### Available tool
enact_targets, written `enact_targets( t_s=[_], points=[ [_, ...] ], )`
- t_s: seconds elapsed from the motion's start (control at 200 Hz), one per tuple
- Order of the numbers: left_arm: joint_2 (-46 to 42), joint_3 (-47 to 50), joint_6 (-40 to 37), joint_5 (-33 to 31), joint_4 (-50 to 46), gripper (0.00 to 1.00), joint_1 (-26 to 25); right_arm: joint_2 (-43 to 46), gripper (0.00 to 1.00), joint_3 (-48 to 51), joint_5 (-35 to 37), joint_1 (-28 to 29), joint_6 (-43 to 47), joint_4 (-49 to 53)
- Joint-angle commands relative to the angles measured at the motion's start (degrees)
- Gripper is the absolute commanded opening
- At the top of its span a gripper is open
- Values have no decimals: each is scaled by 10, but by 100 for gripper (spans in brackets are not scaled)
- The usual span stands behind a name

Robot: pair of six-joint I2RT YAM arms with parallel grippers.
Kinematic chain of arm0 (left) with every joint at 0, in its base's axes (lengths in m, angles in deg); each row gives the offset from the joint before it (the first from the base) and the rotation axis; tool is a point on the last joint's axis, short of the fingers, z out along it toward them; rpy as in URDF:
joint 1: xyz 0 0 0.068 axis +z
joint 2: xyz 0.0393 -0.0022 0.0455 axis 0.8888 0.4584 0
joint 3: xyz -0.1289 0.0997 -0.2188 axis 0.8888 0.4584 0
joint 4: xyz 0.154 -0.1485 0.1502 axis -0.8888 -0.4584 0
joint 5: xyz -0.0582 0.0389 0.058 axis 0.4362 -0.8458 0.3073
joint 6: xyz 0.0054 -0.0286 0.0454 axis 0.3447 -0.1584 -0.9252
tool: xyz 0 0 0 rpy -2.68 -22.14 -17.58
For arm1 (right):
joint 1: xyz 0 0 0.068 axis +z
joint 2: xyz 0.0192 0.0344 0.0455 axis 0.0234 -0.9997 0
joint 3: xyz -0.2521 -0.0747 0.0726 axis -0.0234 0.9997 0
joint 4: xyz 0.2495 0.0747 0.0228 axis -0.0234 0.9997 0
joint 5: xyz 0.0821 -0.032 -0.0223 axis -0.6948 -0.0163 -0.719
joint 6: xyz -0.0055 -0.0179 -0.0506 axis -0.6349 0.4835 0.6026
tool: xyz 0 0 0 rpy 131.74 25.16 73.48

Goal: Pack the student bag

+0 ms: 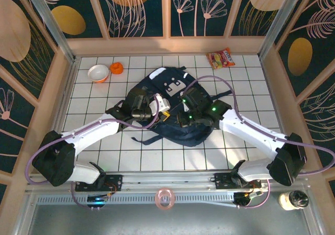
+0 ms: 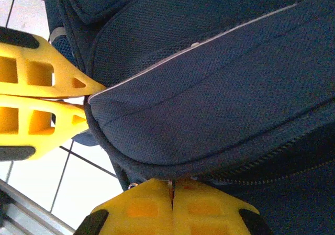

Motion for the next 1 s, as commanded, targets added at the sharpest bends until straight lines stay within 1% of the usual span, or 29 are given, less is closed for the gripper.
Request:
enact_targets(
  t_s=[0.0,0.115,0.185,0.26,0.345,0.385,0.405,0.465,0.49,0.51,0.535,0.585,0.626,0.701,0.781,0.861,0.891,0.926,0.966,0.986,0.996],
  points=[
    [-12,-10,-7,-7,-2,0,11,5,0,-8,49,-38,24,71],
    [-22,6,-22,-18,-14,0,35,9,0,2,33,-76,56,74],
    [-30,16,-40,-33,-32,0,58,13,0,10,-15,-92,70,64],
    [-47,32,-56,-65,-41,0,83,9,0,15,-73,-80,74,30],
    [-69,53,-72,-93,-36,0,96,-9,0,21,-140,-42,52,-42],
    [-77,58,-81,-101,-39,9,97,-22,0,22,-161,-28,39,-74],
    [-80,58,-85,-101,-42,16,97,-29,0,21,-168,-25,34,-88],
    [-88,48,-97,-76,-66,43,96,-40,0,23,-180,-18,22,-119],
    [-91,41,-106,-50,-79,54,96,-42,0,25,-184,-18,19,-129],
    [-94,35,-111,-30,-88,61,95,-43,0,27,-187,-18,17,-135],
    [-97,29,-115,-11,-96,66,95,-43,0,28,-189,-19,17,-139],
    [-104,23,-112,12,-97,70,90,-45,0,28,-196,-20,18,-140],
    [-109,20,-113,16,-94,72,80,-47,0,25,-200,-21,19,-137],
    [-108,15,-124,6,-94,74,53,-49,0,23,-204,-21,20,-135],
    [-86,1,-133,-6,-102,74,29,-46,0,25,-208,-21,19,-139],
    [-59,-9,-125,-4,-87,73,21,-41,0,27,-209,-23,20,-136],
    [-50,-11,-120,-5,-75,70,20,-40,0,27,-211,-24,21,-134],
    [-42,-12,-114,-10,-64,62,18,-39,0,28,-212,-25,23,-131],
    [-33,-12,-111,-16,-51,52,18,-36,0,29,-211,-29,25,-126],
    [-29,-11,-111,-22,-47,45,18,-34,0,29,-211,-32,27,-124],
    [-28,-10,-111,-25,-46,40,18,-33,0,30,-211,-35,28,-123]
  ],
)
